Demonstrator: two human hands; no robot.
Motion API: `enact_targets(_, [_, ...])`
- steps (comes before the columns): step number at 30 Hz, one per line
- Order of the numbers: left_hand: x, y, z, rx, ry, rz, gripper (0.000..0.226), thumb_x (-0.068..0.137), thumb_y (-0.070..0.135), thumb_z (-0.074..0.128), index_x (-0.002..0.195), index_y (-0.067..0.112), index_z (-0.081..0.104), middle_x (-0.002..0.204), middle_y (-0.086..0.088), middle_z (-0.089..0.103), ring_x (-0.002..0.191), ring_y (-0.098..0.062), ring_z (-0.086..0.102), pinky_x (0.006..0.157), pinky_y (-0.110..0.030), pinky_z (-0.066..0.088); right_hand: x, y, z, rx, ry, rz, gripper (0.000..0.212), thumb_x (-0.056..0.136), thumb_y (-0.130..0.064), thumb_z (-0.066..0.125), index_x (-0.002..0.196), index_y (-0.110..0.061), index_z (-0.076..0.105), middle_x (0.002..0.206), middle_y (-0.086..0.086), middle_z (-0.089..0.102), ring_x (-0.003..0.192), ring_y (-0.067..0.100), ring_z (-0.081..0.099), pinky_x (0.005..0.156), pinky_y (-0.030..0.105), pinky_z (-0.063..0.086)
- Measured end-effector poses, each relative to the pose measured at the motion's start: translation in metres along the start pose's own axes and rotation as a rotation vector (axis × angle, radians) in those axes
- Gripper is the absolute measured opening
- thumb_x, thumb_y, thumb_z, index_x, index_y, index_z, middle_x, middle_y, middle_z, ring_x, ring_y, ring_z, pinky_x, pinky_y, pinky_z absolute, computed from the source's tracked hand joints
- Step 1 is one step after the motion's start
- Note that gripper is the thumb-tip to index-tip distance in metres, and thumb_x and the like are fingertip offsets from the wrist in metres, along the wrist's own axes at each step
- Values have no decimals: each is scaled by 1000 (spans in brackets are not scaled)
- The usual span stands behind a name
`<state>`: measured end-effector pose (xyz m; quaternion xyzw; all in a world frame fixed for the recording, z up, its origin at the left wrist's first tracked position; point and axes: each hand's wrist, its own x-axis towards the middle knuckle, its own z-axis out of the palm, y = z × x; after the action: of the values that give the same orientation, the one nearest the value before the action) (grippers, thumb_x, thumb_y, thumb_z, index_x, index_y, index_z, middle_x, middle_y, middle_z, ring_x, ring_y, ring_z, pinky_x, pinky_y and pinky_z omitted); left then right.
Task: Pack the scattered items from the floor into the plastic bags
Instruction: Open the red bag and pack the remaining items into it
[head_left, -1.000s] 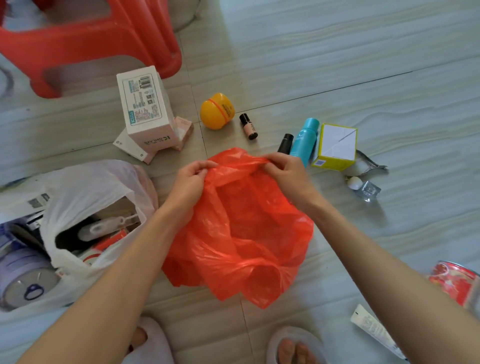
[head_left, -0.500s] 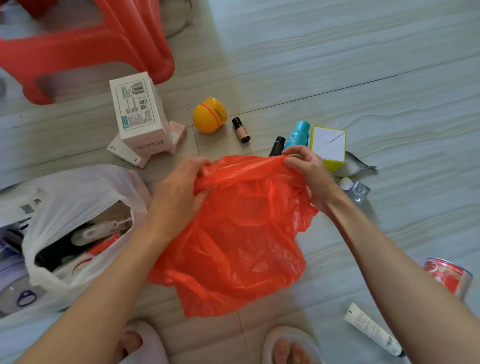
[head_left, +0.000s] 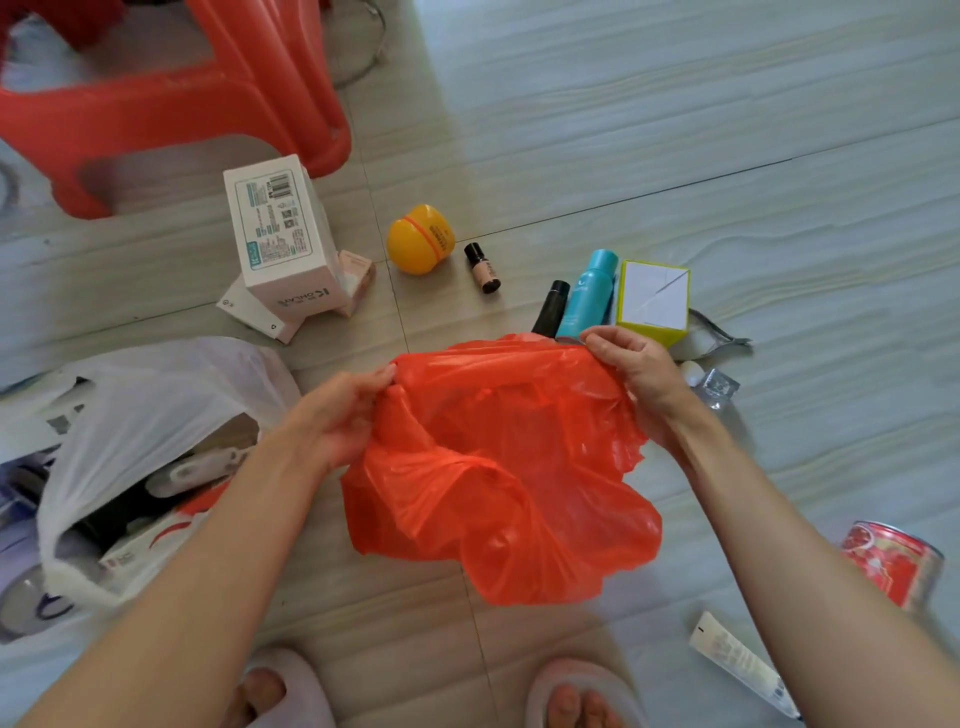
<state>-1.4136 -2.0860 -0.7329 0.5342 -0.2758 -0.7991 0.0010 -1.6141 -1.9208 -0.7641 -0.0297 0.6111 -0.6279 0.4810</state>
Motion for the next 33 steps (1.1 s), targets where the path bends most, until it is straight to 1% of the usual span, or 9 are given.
enact_targets(6, [12, -6, 5, 69, 143, 20, 32, 90, 18, 45, 61, 15, 57, 39, 4, 53, 35, -9, 52, 41, -14, 47, -2, 15, 22, -592, 123, -559, 14, 82, -33, 65, 85, -24, 55, 55, -11, 43, 46, 0, 41, 49, 13, 32])
enact_targets(8, [18, -4, -1, 177, 239, 137, 19, 89, 17, 53, 70, 16, 56, 44, 4, 58, 39, -7, 55, 40, -13, 46, -5, 21, 19, -830, 53, -703, 47, 72, -53, 63, 108, -25, 56, 71, -14, 56, 64, -2, 54, 62, 17, 44])
enact_targets(10, [20, -3, -9, 352, 353, 295, 13, 86, 17, 62, 75, 19, 54, 63, 1, 60, 53, -8, 56, 48, -17, 48, -9, 27, 15, -1124, -55, -812, 65, 69, -63, 58, 126, -33, 45, 92, -4, 60, 79, 15, 64, 71, 33, 54])
enact_targets(13, [15, -6, -11, 551, 418, 454, 16, 85, 29, 64, 80, 24, 50, 79, 3, 54, 67, -8, 51, 58, -19, 42, -10, 33, 10, -1357, -160, -912, 56, 76, -62, 50, 125, -35, 50, 88, 4, 56, 68, 25, 63, 59, 35, 53])
enact_targets(16, [9, -5, -1, 742, 400, 501, 33, 79, 49, 63, 92, 21, 52, 84, 5, 55, 80, -12, 54, 67, -19, 43, -8, 34, 15, -1141, -57, -779, 42, 84, -52, 46, 98, -21, 72, 81, 4, 64, 75, 26, 66, 65, 37, 53])
enact_targets(19, [-1, -2, 14, 1197, 453, 489, 61, 66, 67, 62, 113, 29, 50, 122, -1, 47, 119, -22, 40, 101, -42, 35, 0, 26, 21, -1073, 294, -667, 37, 89, -40, 51, 84, -11, 73, 80, 13, 66, 80, 33, 64, 67, 39, 46])
enact_targets(24, [-20, -8, 36, 1743, 668, 733, 56, 79, 36, 64, 129, 22, 43, 125, -9, 36, 117, -30, 32, 95, -41, 27, -1, 5, 30, -1037, 544, -529, 42, 93, -36, 48, 65, -8, 59, 74, 19, 64, 72, 35, 55, 60, 32, 29])
enact_targets(28, [-24, -10, 27, 1679, 690, 1055, 31, 84, 14, 60, 114, 11, 56, 103, -14, 52, 94, -33, 49, 78, -43, 41, 7, -3, 19, -761, 599, -326, 50, 96, -28, 45, 49, -13, 32, 50, 1, 36, 64, 23, 38, 58, 31, 25])
enact_targets(33, [-20, -17, 1, 1459, 652, 891, 23, 92, 18, 50, 110, 12, 64, 108, -9, 62, 98, -29, 58, 78, -40, 47, 9, 3, -2, -434, 466, -251, 44, 95, -29, 49, 53, -17, 51, 54, 0, 51, 52, 9, 47, 55, 30, 38])
